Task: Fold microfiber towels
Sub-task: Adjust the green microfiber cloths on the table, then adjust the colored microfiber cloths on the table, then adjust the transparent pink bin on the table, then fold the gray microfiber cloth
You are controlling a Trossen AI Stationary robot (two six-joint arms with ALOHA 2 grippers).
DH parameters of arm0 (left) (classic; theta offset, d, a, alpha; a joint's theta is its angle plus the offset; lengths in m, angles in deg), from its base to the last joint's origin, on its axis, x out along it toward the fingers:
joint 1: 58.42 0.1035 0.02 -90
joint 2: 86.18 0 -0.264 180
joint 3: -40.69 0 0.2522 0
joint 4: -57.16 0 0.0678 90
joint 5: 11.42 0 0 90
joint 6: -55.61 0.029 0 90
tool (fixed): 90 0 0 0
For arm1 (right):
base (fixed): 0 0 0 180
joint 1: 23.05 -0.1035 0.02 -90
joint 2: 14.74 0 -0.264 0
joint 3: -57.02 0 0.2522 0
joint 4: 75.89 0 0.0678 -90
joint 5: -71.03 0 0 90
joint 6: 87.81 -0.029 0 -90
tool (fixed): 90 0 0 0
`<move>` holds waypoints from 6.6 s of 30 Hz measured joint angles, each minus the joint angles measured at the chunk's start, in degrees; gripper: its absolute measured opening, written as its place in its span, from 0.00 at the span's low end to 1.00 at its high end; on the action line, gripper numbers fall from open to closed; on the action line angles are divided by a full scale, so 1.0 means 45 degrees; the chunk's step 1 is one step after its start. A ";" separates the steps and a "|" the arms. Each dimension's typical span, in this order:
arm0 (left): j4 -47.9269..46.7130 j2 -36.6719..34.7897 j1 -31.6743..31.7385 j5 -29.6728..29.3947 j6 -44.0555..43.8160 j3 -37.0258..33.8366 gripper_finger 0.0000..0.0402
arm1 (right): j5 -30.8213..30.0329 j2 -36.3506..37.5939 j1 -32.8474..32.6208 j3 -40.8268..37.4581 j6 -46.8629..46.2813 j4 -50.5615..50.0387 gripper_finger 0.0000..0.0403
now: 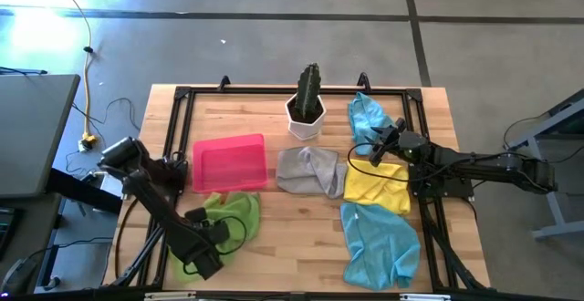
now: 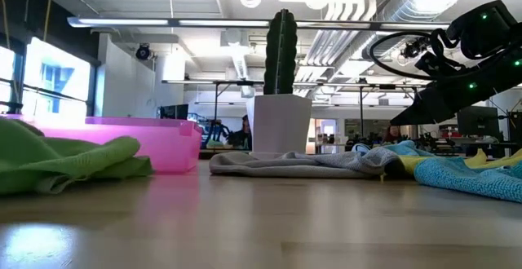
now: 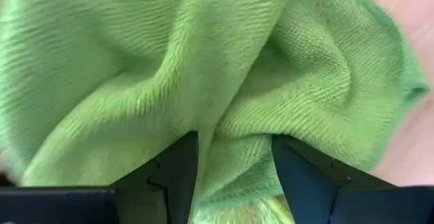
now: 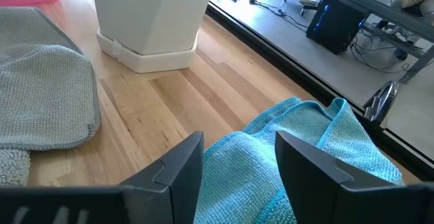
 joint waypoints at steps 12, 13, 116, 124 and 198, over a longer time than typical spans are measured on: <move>0.1734 -0.1090 0.0273 -0.5870 -0.0438 0.0012 0.44 | -0.0001 0.0000 0.0000 -0.0002 0.0000 0.0000 0.44; 0.2335 -0.1090 0.0374 -0.6317 0.0037 0.0012 0.44 | 0.0000 0.0000 0.0000 -0.0001 0.0000 0.0000 0.44; 1.1453 -0.1090 0.8597 -0.3371 1.1670 -0.0007 0.44 | 0.6742 -0.6958 -0.5812 0.4727 -1.1893 -0.7080 0.44; 1.1283 -0.1090 0.8539 -0.3390 1.1670 -0.0017 0.44 | 0.9268 -0.7642 -0.7411 0.4775 -1.4032 -0.7844 0.44; 0.6946 -0.1094 0.8422 -0.6198 0.9566 -0.2110 0.44 | -0.0034 -1.1181 -0.3286 0.7359 -0.9686 -0.3151 0.44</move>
